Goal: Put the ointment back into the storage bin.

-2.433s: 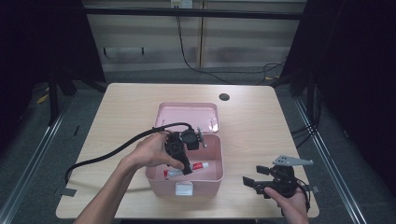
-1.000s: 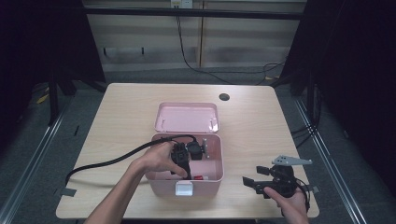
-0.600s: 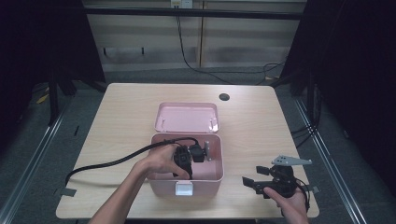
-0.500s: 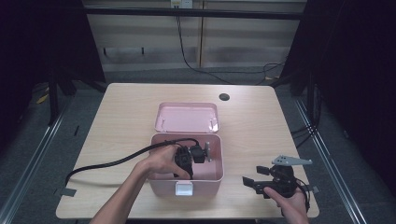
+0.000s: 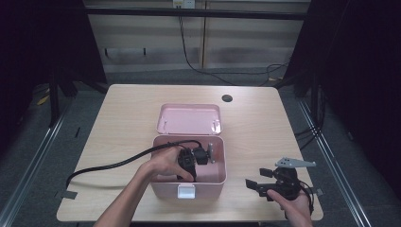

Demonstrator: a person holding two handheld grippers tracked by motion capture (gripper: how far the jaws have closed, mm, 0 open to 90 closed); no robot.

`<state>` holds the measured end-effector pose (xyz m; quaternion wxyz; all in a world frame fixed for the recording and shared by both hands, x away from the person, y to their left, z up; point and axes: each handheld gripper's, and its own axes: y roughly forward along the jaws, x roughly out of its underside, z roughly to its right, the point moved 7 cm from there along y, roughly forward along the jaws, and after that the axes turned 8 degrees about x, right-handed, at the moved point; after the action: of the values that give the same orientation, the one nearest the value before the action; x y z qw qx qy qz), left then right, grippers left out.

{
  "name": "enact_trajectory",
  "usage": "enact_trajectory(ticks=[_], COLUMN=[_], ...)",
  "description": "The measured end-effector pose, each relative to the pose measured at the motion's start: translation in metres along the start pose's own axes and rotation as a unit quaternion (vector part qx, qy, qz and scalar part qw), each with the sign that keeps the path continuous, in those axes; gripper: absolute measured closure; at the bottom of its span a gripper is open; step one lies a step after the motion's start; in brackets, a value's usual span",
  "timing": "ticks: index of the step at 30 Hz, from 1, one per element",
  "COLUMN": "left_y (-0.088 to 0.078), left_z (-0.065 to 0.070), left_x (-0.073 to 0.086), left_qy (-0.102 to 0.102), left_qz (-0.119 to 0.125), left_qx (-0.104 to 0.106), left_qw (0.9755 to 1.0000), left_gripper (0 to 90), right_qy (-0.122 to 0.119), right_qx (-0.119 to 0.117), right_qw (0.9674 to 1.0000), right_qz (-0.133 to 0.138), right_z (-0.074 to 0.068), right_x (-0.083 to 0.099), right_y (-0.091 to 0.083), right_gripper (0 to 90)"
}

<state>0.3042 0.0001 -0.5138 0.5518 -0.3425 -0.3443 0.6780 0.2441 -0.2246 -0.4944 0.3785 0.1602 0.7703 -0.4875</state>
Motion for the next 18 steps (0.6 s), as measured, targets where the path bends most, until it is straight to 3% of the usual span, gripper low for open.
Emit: enact_trajectory(ticks=[5,9,15,18], left_y=[-0.005,-0.011,-0.021,-0.027], left_z=[0.001,0.001,0.007,0.009], left_x=[-0.001,0.0,0.001,0.002], left_qy=[-0.009,-0.018,-0.014,-0.014], left_qz=[0.011,0.018,0.034,0.044], left_qx=[-0.002,-0.021,-0.031,-0.024], left_qw=[0.9999,0.9995,0.9988,0.9987], left_gripper=[62.4,62.5,63.2,63.7], right_qy=[0.0,0.002,0.002,0.001], right_qx=[-0.001,0.0,0.0,0.0], right_qw=[1.0,1.0,1.0,1.0], right_qz=[0.0,-0.001,0.0,0.0], right_z=[0.0,0.0,0.0,0.0], right_x=[0.0,0.0,0.0,0.0], right_y=[0.0,0.0,0.0,-0.001], right_gripper=[17.8,17.8,17.8,17.8])
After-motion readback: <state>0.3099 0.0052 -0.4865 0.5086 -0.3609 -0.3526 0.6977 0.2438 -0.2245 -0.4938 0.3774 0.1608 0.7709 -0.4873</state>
